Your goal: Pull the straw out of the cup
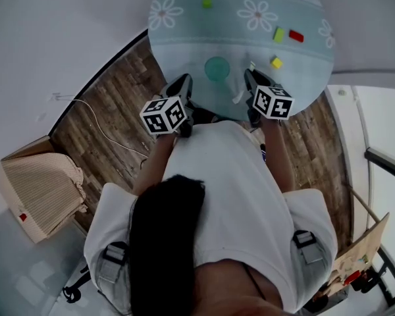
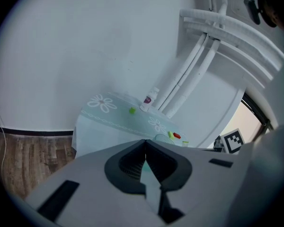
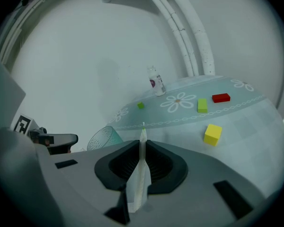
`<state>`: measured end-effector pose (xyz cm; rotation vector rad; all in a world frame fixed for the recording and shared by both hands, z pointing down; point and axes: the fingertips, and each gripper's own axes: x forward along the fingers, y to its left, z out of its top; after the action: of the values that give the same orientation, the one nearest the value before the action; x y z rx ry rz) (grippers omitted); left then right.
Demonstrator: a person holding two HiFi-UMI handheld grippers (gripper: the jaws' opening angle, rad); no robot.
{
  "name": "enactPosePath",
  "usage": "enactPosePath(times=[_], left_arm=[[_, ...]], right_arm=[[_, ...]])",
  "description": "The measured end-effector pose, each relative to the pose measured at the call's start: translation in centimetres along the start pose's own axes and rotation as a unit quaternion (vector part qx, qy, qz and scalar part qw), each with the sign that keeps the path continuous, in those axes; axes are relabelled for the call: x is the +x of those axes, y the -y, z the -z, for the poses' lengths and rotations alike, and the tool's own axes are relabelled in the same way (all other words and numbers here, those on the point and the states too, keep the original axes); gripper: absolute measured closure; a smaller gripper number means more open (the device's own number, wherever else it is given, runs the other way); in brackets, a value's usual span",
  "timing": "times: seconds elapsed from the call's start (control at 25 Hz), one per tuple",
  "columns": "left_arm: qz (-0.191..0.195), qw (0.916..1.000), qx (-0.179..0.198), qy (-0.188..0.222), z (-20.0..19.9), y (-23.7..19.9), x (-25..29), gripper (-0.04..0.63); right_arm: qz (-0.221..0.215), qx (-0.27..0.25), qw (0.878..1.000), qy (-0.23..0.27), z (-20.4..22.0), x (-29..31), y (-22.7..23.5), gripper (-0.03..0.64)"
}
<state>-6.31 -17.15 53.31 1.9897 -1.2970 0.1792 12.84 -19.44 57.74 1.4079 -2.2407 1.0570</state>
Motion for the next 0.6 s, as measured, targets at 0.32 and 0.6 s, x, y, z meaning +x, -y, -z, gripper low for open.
enactPosePath(times=[0.32, 0.6], left_arm=[[-0.009, 1.0000, -0.001, 0.000, -0.4, -0.8, 0.1, 0.584], [-0.015, 0.9999, -0.004, -0.004, -0.6, -1.4, 0.2, 0.584]], right_arm=[[0.002, 0.012, 1.000, -0.021, 0.0, 2.1, 0.4, 0.558], [0.018, 0.011, 0.998, -0.059, 0.6, 3.8, 1.1, 0.558]])
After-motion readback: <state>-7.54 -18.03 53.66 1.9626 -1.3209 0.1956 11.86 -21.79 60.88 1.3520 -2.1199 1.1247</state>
